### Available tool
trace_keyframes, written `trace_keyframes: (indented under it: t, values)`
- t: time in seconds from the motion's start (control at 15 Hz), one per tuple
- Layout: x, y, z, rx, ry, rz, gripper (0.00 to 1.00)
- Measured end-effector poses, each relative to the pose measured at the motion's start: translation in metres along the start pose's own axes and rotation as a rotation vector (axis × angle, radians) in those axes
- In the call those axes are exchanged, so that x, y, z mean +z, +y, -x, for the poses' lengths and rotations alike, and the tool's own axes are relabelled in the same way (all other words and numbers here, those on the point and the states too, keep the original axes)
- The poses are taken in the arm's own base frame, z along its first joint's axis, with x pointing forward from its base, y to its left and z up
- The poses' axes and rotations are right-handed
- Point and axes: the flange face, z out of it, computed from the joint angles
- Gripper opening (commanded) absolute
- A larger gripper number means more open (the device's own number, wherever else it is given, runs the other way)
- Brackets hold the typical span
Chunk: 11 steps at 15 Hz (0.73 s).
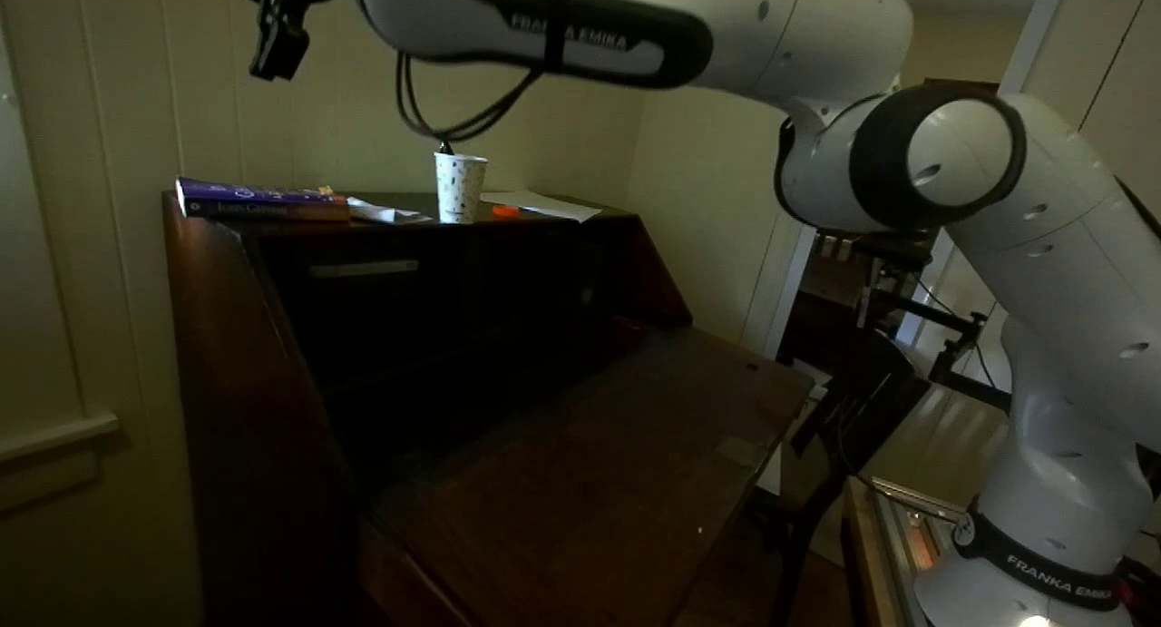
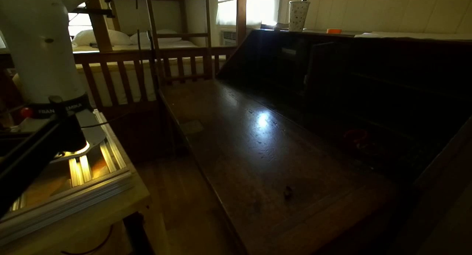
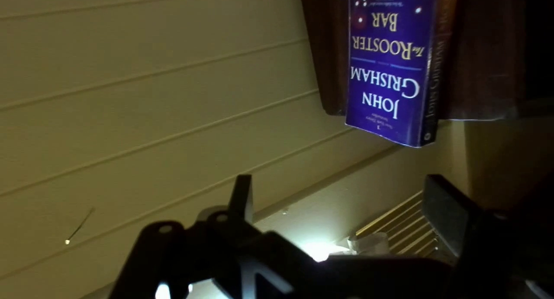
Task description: Move the book to the left then put it on the top shelf of the desk
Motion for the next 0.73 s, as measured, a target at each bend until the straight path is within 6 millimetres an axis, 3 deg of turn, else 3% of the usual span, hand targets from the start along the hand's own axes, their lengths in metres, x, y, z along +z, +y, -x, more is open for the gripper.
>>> trace_keyframes:
  t: [0.27,0.53,0.73]
  values:
    - [-0.095,0.052,0.020,0.060,-0.115,-0.179,1.00]
    - [-0.191,0.107,0.071,0.221,-0.235,-0.275,1.00]
    - [-0.257,0.149,0.105,0.386,-0.214,-0.239,1.00]
